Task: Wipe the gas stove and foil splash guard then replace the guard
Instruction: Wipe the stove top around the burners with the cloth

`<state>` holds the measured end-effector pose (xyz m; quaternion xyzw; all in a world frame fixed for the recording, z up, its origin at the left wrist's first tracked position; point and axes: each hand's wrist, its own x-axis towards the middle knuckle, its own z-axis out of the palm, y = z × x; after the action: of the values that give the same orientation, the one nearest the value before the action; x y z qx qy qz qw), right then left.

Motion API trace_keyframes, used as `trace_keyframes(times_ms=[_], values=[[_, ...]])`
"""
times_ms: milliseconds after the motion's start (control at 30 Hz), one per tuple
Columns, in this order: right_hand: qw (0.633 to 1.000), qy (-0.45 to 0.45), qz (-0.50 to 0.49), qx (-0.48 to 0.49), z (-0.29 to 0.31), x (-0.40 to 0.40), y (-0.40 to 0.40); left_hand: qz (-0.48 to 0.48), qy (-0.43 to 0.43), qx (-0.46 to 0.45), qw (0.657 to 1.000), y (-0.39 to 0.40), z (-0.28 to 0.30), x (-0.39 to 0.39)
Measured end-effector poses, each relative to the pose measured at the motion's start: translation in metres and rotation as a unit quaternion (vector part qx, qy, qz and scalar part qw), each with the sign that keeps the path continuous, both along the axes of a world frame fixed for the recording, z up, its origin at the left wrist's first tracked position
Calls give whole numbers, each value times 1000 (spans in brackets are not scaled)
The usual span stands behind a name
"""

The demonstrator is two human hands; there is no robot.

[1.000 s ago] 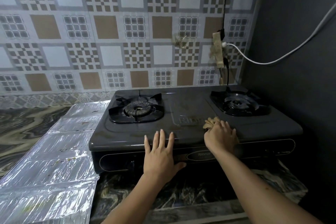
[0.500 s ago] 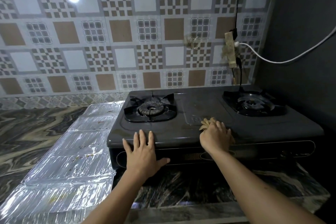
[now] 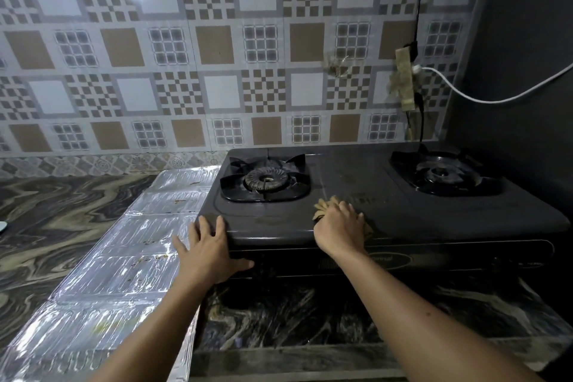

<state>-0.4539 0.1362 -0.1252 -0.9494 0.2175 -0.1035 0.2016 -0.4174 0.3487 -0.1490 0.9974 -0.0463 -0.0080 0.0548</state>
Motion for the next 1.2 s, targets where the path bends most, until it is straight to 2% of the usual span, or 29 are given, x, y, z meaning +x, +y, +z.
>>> trace_keyframes(times_ms=[133,333,500,567,633,733,800,933,1100,1200], values=[[998,4,55,-8,4,14,31,-14,-3,4,1000,3,-5,2],[998,19,57,-10,6,26,43,-33,-13,-3,999,13,-11,3],[993,23,120,7,9,41,80,-36,-29,-28,999,14,-13,2],[990,26,138,11,7,49,98,-39,-19,-79,996,18,-12,2],[990,30,139,-7,5,55,108,-39,-17,-174,984,22,-9,3],[988,44,140,-38,2,57,110,-14,-14,-337,941,30,-1,0],[987,26,149,-43,-2,54,110,1,-5,-399,917,36,1,0],[980,-14,198,-21,-5,56,128,7,-1,-451,892,39,3,-2],[961,12,274,31,13,83,153,9,20,-498,867,40,11,-8],[946,22,320,45,13,95,156,31,46,-555,830,43,7,-4]])
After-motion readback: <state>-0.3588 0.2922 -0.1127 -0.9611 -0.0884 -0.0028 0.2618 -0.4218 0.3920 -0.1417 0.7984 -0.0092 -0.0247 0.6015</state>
